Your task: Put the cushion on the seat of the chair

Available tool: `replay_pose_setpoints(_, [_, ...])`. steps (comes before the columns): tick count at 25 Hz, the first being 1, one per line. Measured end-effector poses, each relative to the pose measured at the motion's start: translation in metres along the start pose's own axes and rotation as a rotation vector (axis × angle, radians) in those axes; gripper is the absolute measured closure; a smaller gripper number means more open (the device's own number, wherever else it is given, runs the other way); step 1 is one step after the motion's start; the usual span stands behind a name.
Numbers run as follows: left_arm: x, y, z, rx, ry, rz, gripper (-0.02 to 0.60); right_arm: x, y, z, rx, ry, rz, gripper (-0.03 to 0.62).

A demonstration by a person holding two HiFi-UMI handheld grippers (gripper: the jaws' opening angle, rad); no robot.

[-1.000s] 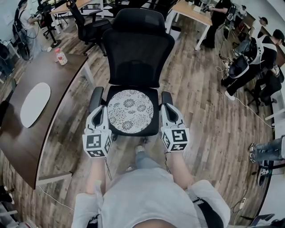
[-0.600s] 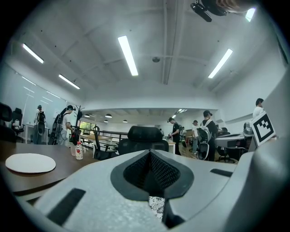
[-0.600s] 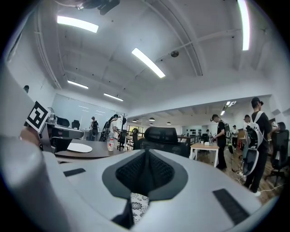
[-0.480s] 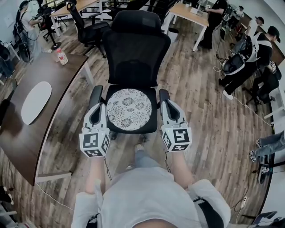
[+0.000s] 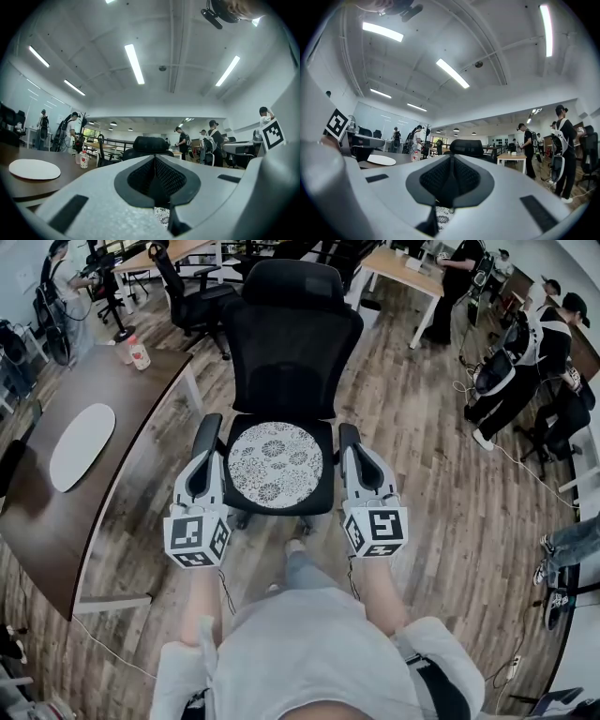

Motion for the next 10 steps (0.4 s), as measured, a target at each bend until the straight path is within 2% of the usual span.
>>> replay_pose_setpoints(10, [0.0028,-0.0032,0.011,0.001,-0.004,0.012,0.569,-0.0038,-0.0022,0.011,0.005,-0.009,-0.009,0.574])
Point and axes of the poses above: the fingertips, and each gripper's own axes: z backward along the fingers, x to its right, y out of its top, the point moved 3 cm from there along z, backward along the fingers, and after that the axes turned 1 degree about -x, right-handed, at the moved point
